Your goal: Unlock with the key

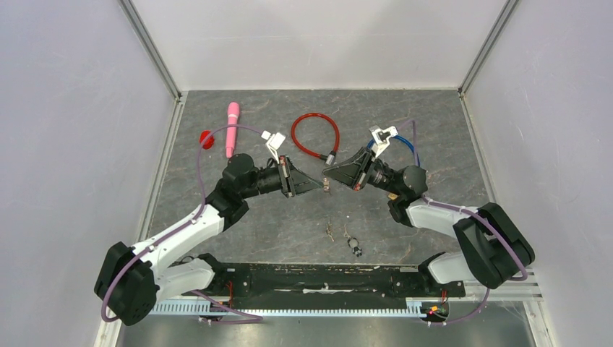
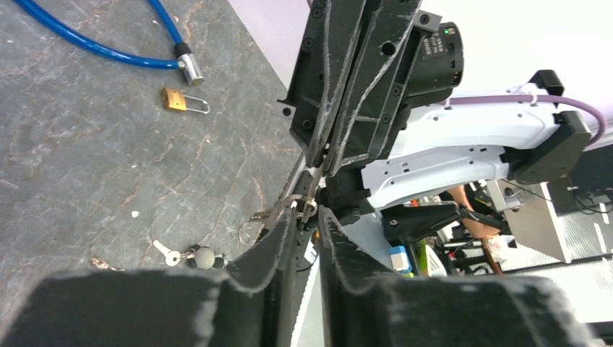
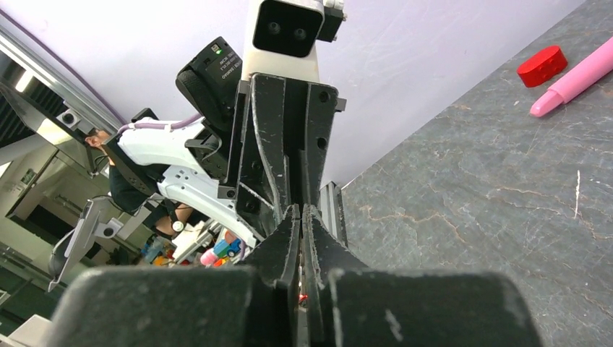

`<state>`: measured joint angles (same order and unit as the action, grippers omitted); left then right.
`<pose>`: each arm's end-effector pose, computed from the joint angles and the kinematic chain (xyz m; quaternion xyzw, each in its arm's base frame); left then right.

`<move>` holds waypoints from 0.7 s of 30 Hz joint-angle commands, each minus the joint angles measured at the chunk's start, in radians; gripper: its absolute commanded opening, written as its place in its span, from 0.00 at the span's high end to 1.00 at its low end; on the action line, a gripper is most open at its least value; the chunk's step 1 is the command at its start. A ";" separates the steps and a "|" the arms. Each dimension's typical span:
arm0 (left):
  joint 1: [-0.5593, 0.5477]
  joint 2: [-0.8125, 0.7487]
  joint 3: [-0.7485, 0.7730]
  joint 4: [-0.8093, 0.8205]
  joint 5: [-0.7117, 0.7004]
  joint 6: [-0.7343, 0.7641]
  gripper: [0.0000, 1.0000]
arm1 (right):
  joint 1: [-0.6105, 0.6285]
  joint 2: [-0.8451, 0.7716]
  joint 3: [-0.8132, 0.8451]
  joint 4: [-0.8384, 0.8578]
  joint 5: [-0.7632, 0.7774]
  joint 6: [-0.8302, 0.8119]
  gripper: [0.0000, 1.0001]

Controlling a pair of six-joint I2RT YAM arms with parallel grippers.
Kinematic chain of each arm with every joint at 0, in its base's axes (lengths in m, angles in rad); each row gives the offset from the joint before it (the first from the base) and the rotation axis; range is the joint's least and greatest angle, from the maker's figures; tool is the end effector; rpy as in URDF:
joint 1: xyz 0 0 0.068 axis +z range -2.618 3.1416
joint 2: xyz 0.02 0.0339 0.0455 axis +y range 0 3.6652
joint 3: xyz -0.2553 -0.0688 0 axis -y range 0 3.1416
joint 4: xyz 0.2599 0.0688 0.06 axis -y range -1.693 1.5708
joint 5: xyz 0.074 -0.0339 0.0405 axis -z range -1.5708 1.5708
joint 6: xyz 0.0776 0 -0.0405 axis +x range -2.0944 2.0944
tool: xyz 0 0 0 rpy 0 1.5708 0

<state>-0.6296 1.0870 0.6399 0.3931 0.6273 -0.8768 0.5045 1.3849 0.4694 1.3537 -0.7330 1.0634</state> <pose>0.2142 -0.2124 0.2738 0.1254 0.7114 -0.6109 0.3241 0.2358 0.1895 0.2508 -0.1525 0.5649 0.6924 0.4221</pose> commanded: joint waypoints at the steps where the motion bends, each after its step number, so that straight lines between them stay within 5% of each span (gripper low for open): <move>1: 0.001 -0.054 -0.022 0.030 -0.055 -0.022 0.66 | 0.005 -0.052 0.009 0.009 0.031 -0.036 1.00; 4: 0.001 -0.082 -0.033 0.030 -0.100 -0.019 0.40 | 0.007 -0.122 0.008 -0.172 0.091 -0.143 1.00; 7: 0.001 -0.094 -0.045 0.069 -0.107 -0.026 0.28 | 0.015 -0.193 0.025 -0.337 0.148 -0.249 1.00; 12: -0.002 -0.081 -0.087 0.238 -0.104 -0.076 0.27 | 0.023 -0.261 0.052 -0.482 0.196 -0.319 1.00; 21: -0.048 -0.011 -0.070 0.368 -0.102 -0.097 0.31 | 0.034 -0.300 0.035 -0.471 0.258 -0.261 1.00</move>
<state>-0.6521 1.0500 0.5484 0.6514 0.5320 -0.9489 0.5285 1.1187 0.4805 0.8673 -0.5285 0.7994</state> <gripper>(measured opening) 0.696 0.007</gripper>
